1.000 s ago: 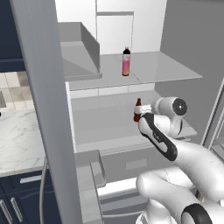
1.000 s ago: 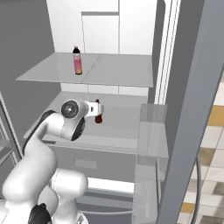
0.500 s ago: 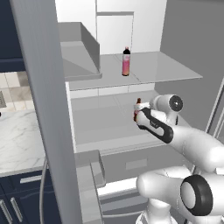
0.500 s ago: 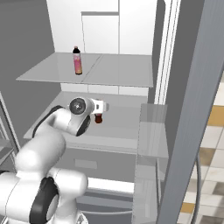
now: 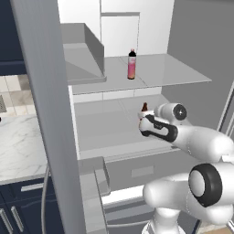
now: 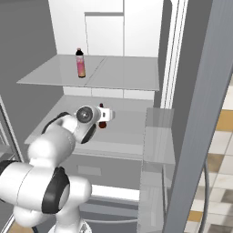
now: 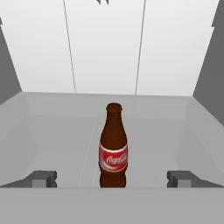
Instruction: Open the fridge, grab two sodas, and place both sodas inside the bowl with ice on the dining counter.
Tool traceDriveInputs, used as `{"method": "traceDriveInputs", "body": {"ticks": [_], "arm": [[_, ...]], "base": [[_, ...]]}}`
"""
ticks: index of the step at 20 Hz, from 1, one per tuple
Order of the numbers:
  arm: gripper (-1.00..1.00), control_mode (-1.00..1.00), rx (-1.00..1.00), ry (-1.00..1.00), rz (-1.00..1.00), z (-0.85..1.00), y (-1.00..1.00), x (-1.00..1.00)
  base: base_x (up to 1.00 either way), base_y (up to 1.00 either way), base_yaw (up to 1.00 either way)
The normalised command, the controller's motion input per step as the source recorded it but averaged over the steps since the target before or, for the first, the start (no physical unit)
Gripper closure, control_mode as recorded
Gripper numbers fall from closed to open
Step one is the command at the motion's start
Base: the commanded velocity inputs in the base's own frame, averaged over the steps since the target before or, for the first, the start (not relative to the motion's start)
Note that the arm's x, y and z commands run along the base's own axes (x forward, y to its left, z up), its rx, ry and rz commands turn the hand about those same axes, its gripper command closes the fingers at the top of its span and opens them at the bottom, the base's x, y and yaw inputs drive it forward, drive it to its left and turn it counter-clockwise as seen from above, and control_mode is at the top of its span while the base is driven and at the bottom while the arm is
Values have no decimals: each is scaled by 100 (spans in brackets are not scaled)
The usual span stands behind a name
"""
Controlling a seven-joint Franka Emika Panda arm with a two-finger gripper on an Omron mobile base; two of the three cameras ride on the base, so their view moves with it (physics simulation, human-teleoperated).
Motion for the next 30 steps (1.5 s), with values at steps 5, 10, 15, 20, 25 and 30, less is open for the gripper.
{"method": "traceDriveInputs", "body": {"ticks": [5, 10, 15, 20, 25, 30], "arm": [[-100, -100, 0, 0, 0, -7, 0, 19], [-100, -100, 0, 0, 0, -10, 0, 24], [-100, -100, 0, 0, 0, -15, 0, 23], [-100, -100, 0, 0, 0, -19, 0, 20], [-100, -100, 0, 0, 0, -10, 0, 16], [-100, -100, 0, 0, 0, -8, 0, 17]], "base": [[0, 0, 0], [0, 0, 0], [0, 0, 0], [0, 0, 0], [0, 0, 0], [0, 0, 0]]}}
